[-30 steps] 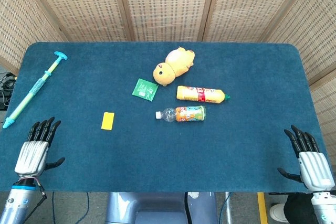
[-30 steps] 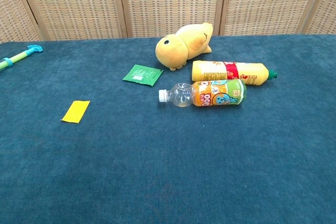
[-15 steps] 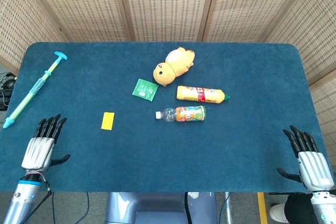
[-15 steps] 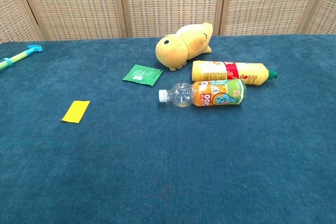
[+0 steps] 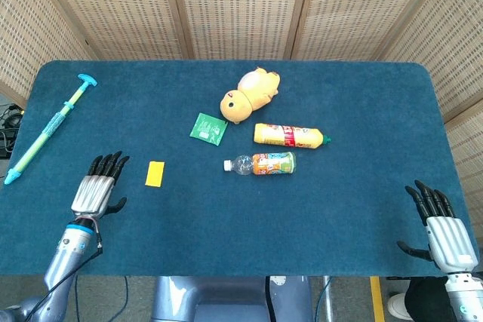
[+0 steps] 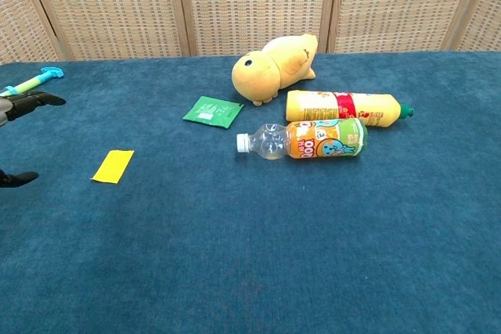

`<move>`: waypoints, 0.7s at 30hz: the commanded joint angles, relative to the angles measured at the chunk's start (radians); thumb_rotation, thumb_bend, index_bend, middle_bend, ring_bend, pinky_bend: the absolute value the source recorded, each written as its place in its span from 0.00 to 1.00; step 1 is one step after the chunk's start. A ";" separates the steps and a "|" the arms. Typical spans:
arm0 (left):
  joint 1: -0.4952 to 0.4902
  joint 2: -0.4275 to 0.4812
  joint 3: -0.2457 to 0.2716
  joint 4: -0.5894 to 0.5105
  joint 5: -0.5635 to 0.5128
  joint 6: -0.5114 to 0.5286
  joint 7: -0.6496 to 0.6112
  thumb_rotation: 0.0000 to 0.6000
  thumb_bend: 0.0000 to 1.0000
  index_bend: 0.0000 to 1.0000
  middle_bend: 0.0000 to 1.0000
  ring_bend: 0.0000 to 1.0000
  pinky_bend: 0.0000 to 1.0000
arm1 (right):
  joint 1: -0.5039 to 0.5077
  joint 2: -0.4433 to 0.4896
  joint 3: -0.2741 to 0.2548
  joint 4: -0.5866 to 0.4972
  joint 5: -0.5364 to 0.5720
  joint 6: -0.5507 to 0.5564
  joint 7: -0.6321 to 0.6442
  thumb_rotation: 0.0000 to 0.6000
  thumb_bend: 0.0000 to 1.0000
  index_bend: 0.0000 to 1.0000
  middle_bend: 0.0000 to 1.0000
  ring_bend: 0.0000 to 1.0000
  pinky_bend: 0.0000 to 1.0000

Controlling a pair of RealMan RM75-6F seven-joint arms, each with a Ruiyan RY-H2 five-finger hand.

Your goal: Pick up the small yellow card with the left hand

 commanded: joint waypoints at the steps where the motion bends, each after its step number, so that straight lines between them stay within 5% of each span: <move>1: -0.049 -0.065 -0.021 0.073 -0.038 -0.037 0.034 1.00 0.32 0.00 0.00 0.00 0.00 | 0.002 0.001 0.000 0.001 0.002 -0.004 0.003 1.00 0.00 0.00 0.00 0.00 0.00; 21: -0.164 -0.242 -0.040 0.261 -0.151 -0.101 0.133 1.00 0.31 0.00 0.00 0.00 0.00 | 0.008 0.008 0.002 0.018 0.005 -0.014 0.058 1.00 0.00 0.00 0.00 0.00 0.00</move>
